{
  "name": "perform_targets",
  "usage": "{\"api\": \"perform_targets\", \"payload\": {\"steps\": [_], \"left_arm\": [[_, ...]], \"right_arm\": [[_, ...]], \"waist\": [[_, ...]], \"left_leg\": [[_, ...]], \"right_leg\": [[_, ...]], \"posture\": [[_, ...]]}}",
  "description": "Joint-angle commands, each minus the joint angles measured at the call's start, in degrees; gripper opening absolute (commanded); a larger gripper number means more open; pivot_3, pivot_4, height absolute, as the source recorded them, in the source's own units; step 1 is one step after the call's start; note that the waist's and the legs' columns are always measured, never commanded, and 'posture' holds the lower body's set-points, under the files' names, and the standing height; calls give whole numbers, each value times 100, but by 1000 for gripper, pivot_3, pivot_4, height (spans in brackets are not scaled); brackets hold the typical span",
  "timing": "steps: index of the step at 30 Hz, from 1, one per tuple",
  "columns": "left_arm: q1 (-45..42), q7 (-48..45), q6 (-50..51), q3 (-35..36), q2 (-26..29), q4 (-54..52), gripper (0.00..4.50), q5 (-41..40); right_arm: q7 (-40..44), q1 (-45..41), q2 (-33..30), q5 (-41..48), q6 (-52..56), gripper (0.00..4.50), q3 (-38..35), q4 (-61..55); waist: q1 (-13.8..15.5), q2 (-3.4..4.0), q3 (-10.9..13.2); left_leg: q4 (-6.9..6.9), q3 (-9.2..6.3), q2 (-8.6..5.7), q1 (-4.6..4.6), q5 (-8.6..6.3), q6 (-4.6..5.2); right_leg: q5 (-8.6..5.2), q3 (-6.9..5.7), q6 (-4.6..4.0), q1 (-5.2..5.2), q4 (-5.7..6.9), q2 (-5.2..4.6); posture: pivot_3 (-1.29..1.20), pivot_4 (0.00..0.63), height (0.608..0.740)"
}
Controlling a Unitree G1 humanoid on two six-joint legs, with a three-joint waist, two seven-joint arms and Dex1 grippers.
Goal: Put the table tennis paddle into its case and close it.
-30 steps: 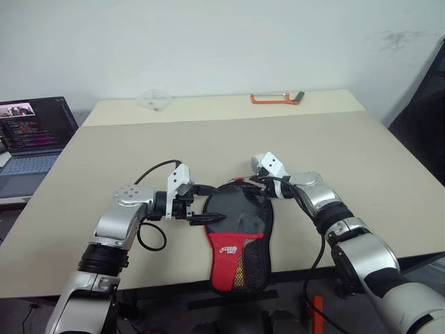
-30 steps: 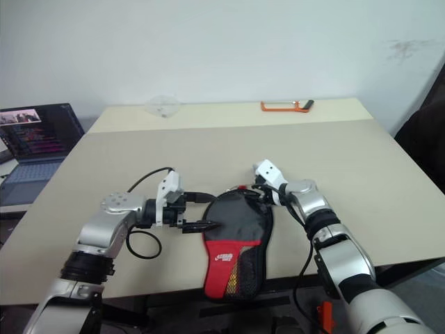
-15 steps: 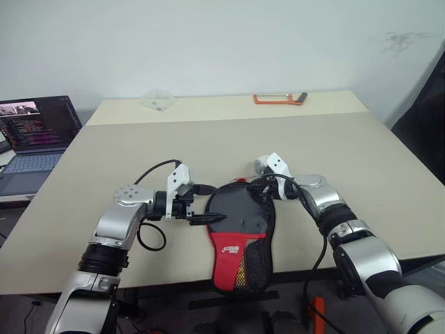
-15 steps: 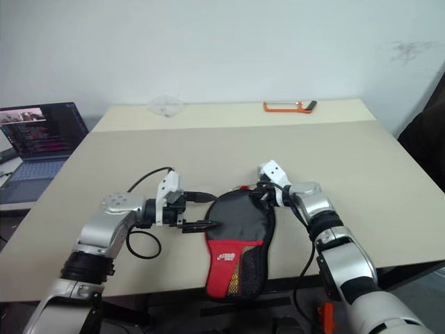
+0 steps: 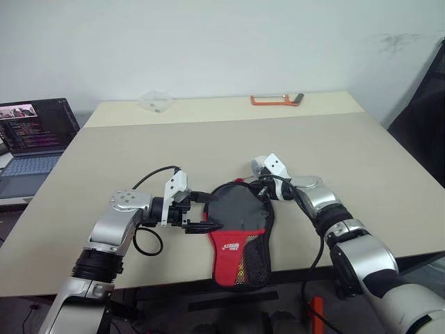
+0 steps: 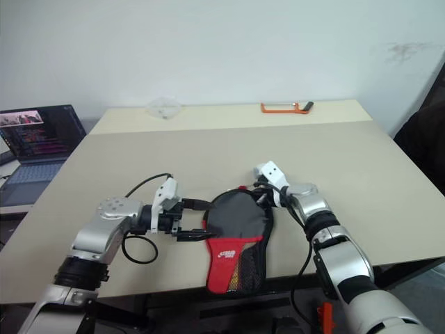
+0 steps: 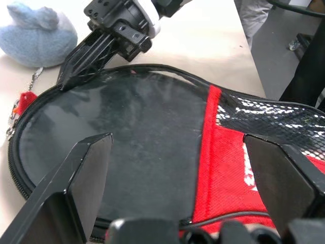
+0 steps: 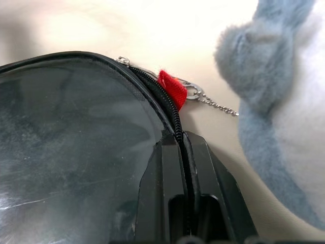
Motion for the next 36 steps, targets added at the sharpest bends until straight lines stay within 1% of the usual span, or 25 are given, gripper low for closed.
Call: {"api": "perform_targets", "payload": {"steps": [1,12,22,36], "left_arm": [[15,-21,11,25,76,-265,4500,-114],[5,20,-16,8,80,-236,4500,-74],[-19,21,-107,-33,67,-148,4500,-39],[-38,49,-225,-99,46,-45,4500,-8]], "right_arm": [[-215,-252,77,-53,-180,9,-85,145],[-476,-545,273,-94,-503,9,-155,489],[-527,-660,364,-125,-699,9,-229,576],[-585,-727,378,-130,-684,9,-340,610]], "waist": [[0,1,1],[-10,12,8],[2,25,21],[6,32,31]], "left_leg": [[-1,2,3,7,0,0],[-4,16,80,12,4,-8],[-12,16,82,3,6,-13],[-13,16,82,-1,5,-15]], "right_leg": [[2,1,-4,4,1,4],[30,11,-50,-4,-1,83],[30,11,-52,-12,-17,85],[30,10,-52,-16,-19,85]], "posture": [[0,150,740],[0,150,740],[0,150,740],[0,150,740]]}}
